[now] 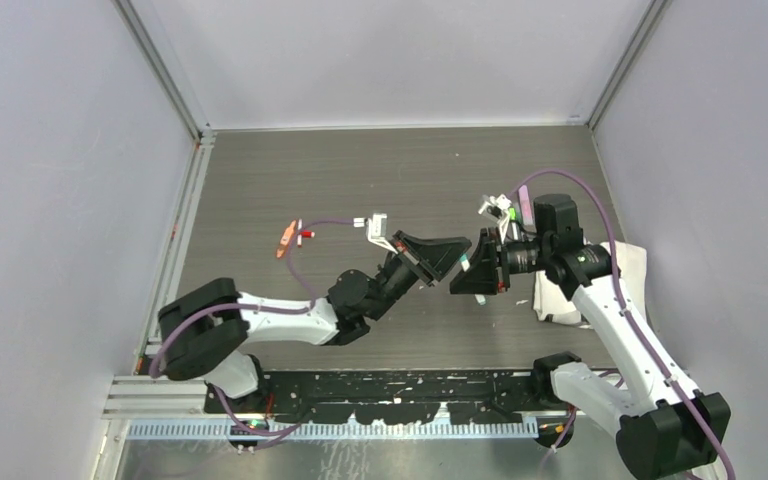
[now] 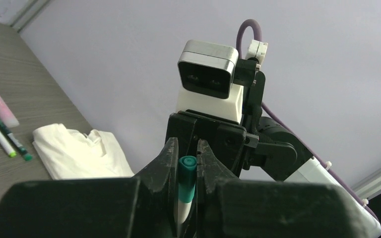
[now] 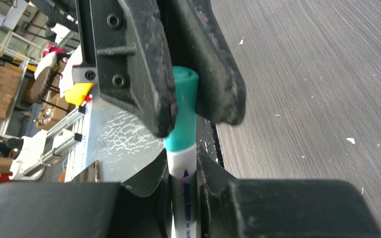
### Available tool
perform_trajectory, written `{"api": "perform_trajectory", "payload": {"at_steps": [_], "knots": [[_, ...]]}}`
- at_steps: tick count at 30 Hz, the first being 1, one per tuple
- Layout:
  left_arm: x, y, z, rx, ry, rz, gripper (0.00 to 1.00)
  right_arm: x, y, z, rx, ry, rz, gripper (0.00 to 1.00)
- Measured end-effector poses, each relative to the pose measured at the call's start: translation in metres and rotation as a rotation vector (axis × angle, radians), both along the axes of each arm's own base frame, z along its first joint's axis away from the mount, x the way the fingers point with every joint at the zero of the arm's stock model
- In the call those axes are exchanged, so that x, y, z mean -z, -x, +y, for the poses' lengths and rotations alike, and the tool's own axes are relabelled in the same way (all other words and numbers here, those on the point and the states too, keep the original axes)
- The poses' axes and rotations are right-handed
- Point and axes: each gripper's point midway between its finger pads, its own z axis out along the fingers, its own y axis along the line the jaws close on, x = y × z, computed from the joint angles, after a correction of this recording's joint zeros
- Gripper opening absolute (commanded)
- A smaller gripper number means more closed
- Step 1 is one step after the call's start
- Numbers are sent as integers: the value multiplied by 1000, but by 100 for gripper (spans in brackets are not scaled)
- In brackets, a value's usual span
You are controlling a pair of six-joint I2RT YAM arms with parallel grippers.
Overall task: Insert the pens into the pen caps
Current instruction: Press the pen cap onto the pen.
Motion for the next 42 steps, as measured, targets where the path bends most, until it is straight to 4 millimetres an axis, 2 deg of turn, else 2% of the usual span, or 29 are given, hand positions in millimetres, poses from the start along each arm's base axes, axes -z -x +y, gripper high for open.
{"api": "perform_trajectory", "payload": {"at_steps": [6,18,22,27,29,32,35,38,42], "knots": [[6,-3,-14,26,43,25,0,10,-2,-5,45,39,50,1],[11,6,-15,59,31,46,1,8,1,-5,40,24,85,1],[19,9,-9,68,58,61,3,11,3,-4,20,7,100,1],[17,-3,1,57,52,53,32,8,-7,-1,-1,-26,44,1],[19,0,2,81,-13,46,45,4,-20,0,3,-43,-22,1],[8,8,6,103,-116,3,62,1,-33,0,20,-55,-77,1],[-22,22,14,131,-166,-63,71,-2,-46,1,37,-57,-135,1],[-58,35,28,144,-168,-137,73,0,-57,1,61,-47,-157,1],[-78,38,49,110,-187,-198,73,-1,-62,2,70,-51,-161,1]]}}
